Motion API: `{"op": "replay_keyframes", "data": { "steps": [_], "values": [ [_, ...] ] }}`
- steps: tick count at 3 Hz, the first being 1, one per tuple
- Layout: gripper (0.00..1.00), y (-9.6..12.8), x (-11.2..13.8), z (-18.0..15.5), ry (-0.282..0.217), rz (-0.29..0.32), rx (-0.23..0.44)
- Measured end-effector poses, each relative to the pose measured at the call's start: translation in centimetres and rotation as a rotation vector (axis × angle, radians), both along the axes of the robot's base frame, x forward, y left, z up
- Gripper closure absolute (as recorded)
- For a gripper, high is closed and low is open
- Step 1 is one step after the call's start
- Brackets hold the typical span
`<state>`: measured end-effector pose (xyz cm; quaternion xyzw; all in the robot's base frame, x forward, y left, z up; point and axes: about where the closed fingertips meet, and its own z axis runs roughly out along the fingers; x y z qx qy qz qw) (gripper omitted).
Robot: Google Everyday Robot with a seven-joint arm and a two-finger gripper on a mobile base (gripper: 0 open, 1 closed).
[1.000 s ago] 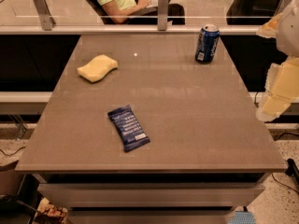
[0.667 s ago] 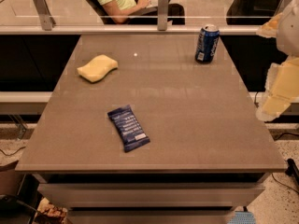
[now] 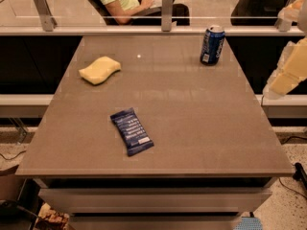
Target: Move pepsi can near rxbar blueberry
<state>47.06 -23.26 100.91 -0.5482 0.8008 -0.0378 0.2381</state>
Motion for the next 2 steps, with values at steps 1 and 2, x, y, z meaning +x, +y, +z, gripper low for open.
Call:
{"op": "replay_keyframes", "data": {
  "steps": [1, 2],
  "values": [
    [0.0, -1.2, 3.1, 0.3, -0.053, -0.067, 0.083],
    [0.0, -1.9, 5.9, -0.6, -0.106, -0.151, 0.174]
  ]
}}
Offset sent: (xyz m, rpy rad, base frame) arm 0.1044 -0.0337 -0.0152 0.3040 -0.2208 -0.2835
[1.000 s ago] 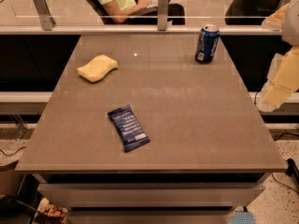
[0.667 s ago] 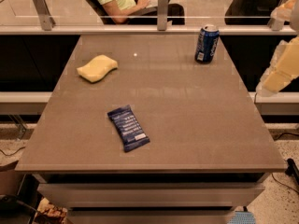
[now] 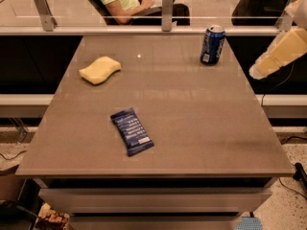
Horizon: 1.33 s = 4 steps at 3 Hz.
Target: Move pepsi can near rxbar blueberry
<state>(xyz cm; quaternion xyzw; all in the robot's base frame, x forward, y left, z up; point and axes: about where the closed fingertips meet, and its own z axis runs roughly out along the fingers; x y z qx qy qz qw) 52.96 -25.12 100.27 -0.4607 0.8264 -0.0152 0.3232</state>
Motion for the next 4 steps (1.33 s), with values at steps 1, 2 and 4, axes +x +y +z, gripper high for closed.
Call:
{"op": "replay_keyframes", "data": {
  "steps": [1, 2, 4],
  "values": [
    [0.0, -0.4, 2.7, -0.8, -0.063, -0.077, 0.072],
    [0.0, -0.5, 7.7, -2.3, -0.136, -0.166, 0.142],
    [0.0, -0.7, 8.7, -2.7, -0.132, -0.193, 0.193]
  ]
}}
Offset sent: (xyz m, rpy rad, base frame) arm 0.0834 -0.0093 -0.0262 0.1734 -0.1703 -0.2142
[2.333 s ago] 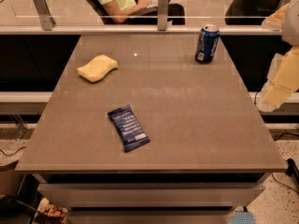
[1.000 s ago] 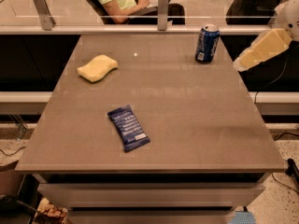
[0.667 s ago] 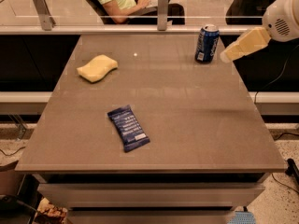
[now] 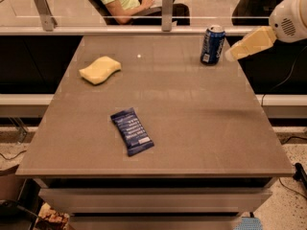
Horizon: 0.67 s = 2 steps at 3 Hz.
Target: Move pepsi can near rxbar blueberry
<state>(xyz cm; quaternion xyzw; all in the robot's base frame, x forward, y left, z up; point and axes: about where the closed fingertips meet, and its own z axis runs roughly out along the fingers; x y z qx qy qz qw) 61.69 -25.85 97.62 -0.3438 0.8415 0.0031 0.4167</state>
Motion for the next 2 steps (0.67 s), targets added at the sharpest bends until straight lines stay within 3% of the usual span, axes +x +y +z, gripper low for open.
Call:
{"op": "replay_keyframes", "data": {
  "steps": [2],
  "values": [
    [0.0, -1.1, 4.0, -1.9, -0.039, -0.05, 0.173]
  ]
}}
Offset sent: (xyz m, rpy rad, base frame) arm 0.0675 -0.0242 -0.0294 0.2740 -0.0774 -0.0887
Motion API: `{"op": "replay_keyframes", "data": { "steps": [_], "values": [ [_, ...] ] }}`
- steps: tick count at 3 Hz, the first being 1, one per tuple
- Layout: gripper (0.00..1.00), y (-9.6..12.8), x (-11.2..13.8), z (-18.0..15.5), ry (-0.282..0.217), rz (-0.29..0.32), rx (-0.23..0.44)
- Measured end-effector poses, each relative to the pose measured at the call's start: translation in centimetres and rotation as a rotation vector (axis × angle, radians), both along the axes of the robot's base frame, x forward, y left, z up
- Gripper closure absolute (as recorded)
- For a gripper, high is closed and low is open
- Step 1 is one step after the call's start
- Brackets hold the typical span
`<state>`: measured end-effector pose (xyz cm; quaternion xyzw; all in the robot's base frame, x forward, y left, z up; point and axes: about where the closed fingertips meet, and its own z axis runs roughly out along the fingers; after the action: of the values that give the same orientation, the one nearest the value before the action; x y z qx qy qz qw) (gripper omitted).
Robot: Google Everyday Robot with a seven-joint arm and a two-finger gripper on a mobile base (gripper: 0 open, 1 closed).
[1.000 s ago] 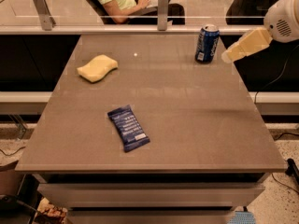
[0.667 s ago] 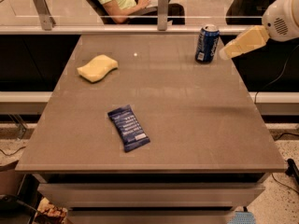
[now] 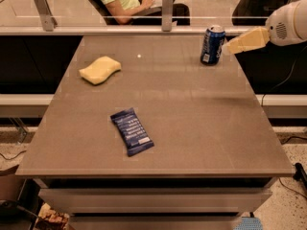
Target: Move pepsi can near rxbar blueberry
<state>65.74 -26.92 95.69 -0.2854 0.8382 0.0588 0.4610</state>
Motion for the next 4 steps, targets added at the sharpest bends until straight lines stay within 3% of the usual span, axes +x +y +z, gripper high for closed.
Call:
{"op": "replay_keyframes", "data": {
  "steps": [2, 4],
  "values": [
    [0.0, 0.6, 4.1, -1.9, -0.027, 0.005, 0.088],
    [0.0, 3.7, 6.8, -3.4, -0.027, 0.093, 0.104]
  ]
}}
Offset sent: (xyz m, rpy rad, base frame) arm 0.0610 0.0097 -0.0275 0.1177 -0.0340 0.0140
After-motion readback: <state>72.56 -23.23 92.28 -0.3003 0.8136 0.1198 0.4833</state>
